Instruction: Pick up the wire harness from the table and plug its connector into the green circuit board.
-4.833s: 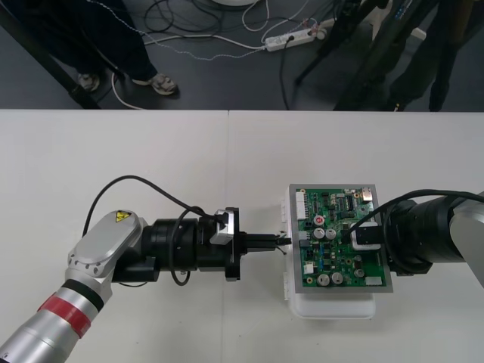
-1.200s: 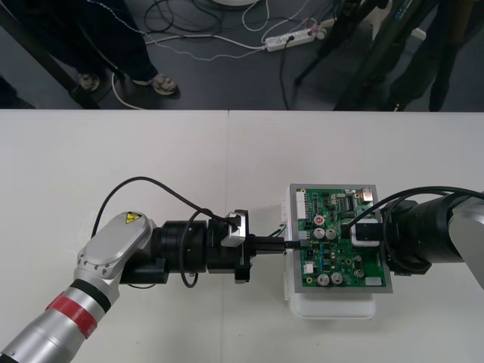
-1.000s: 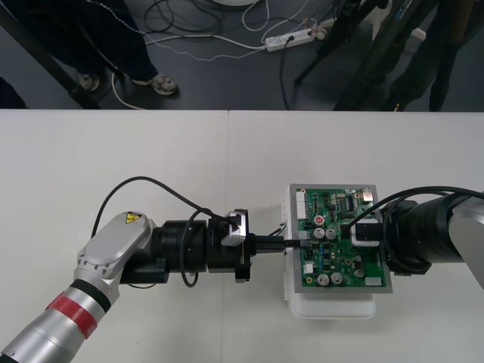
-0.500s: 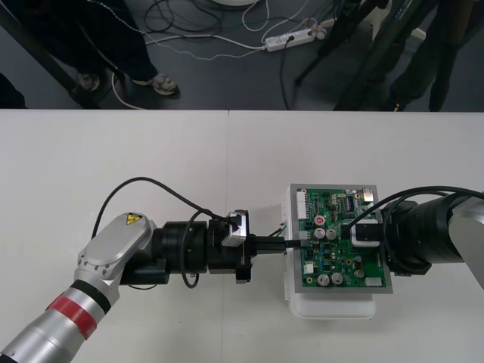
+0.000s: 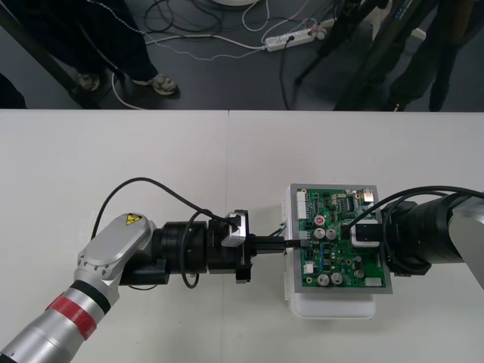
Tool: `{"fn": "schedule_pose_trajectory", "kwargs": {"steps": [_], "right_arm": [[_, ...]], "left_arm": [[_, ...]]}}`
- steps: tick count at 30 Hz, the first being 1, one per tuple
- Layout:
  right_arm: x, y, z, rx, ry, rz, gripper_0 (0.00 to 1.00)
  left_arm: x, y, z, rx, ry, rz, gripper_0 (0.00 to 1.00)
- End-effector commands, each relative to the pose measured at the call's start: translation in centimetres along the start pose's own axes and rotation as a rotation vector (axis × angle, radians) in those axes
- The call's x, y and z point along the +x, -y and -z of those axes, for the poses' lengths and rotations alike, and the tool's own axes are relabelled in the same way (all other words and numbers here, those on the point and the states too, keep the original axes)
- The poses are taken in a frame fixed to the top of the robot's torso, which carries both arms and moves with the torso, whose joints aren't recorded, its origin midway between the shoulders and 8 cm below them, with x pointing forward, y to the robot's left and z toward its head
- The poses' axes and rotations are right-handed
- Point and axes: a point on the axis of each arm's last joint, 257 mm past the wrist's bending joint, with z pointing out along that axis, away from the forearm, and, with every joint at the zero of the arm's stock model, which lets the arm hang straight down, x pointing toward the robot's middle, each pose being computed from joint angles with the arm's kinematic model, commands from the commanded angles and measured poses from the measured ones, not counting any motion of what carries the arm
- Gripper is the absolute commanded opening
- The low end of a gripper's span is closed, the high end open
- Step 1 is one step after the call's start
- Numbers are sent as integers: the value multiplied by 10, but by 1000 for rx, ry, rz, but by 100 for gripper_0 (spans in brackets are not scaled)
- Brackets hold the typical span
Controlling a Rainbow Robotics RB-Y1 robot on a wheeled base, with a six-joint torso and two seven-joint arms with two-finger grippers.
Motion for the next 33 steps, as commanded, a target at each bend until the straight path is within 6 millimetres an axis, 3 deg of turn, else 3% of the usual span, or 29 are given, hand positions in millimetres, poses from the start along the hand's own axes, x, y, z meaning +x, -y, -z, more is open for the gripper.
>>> {"fn": "schedule_pose_trajectory", "kwargs": {"steps": [1,33], "right_arm": [[-19,-3,1,-6,43,-1,100],[-20,-4,1,-9,46,0,100]], "left_arm": [[-18,-1,-17,34,27,-108,0],[-28,12,-14,85,54,-160,0]]}}
